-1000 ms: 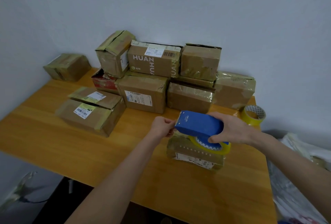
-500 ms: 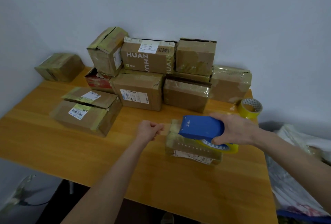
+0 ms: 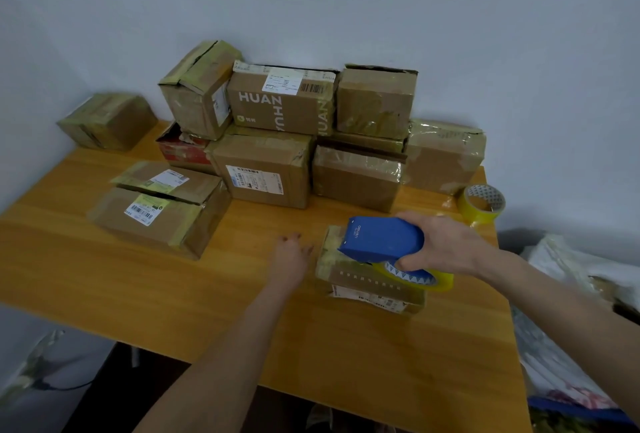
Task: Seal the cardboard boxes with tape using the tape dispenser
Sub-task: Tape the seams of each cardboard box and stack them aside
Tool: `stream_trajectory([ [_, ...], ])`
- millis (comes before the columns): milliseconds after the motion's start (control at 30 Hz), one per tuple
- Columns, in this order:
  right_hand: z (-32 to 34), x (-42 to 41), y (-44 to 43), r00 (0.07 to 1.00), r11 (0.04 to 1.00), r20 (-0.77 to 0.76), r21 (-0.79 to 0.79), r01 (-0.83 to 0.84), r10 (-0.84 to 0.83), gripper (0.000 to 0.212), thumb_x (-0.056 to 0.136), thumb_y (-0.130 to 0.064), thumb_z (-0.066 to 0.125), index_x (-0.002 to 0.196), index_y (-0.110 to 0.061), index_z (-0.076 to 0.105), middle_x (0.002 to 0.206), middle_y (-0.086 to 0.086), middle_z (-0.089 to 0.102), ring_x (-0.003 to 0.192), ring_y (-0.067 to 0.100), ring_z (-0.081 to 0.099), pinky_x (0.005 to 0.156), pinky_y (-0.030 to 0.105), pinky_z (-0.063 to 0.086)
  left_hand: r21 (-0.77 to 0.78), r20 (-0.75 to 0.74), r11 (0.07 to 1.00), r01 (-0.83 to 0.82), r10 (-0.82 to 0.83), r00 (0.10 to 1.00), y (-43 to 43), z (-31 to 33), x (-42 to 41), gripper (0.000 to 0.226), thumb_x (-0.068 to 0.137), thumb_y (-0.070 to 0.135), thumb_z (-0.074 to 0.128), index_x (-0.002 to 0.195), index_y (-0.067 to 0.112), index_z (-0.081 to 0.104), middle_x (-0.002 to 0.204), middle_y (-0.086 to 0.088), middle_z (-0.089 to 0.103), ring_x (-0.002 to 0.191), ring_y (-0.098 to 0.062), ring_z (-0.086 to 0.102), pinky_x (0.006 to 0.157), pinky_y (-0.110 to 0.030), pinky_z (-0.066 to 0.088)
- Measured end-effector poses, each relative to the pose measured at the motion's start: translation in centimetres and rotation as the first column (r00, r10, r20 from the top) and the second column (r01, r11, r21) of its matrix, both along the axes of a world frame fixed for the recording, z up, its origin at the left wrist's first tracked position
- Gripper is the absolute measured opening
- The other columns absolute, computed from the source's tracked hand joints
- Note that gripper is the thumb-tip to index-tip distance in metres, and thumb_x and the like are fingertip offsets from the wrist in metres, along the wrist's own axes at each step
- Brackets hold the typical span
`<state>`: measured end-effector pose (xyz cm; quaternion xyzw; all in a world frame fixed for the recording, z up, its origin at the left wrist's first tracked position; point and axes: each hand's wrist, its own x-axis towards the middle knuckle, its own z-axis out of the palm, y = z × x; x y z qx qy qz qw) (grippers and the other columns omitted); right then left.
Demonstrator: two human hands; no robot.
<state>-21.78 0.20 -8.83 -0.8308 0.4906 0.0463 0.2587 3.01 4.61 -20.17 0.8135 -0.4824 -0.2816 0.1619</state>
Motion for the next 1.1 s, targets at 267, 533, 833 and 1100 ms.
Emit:
stream_trajectory([
  [267,0.1,0.1,-0.5,1.000,1.000,0.005,-0.021,0.002,-0.001,0.073,0.071,-0.055,0.074,0.132,-0.035,0.037,0.110,-0.008,0.058,0.093,0.016,0.059,0.077,0.032,0.054,-0.018,0.331,0.740,0.672,-0.630,0.703,4.2,0.9,-1.7,0.076,0.097,0.055,0.039,0.153,0.018,0.004,0.157,0.008,-0.004,0.146,-0.009,-0.005,0.120,-0.032,0.001],
  [533,0.6,-0.3,-0.7,0.999,0.998,-0.016,-0.031,-0.047,0.046,0.074,0.068,-0.060,0.071,0.133,-0.042,0.040,0.113,-0.013,0.059,0.097,0.015,0.060,0.081,0.039,0.055,0.134,0.444,0.722,0.679,-0.656,0.610,4.0,-0.1,-1.5,0.073,0.098,0.049,0.038,0.153,0.018,0.002,0.160,0.002,-0.008,0.148,-0.013,-0.007,0.122,-0.039,0.007],
  [833,1.7,-5.9,-0.6,0.996,0.996,-0.086,0.084,0.024,-0.016,0.061,0.071,-0.048,0.075,0.125,-0.042,0.046,0.108,-0.013,0.060,0.095,0.013,0.059,0.085,0.038,0.053,0.152,0.456,0.719,0.678,-0.659,0.598,3.9,-0.1,-1.4,0.077,0.097,0.050,0.039,0.153,0.020,-0.005,0.152,0.009,-0.020,0.147,-0.010,-0.009,0.121,-0.039,0.009],
  [1100,1.2,-5.8,0.2,0.984,1.000,-0.178,0.001,-0.020,0.020,0.068,0.075,-0.054,0.069,0.135,-0.042,0.040,0.107,-0.013,0.057,0.094,0.014,0.056,0.081,0.037,0.055,0.195,0.526,0.747,0.635,-0.626,0.575,3.5,1.4,-5.2,0.089,0.087,0.067,0.042,0.152,0.033,-0.008,0.161,-0.007,-0.004,0.148,-0.026,0.000,0.121,-0.048,0.004],
])
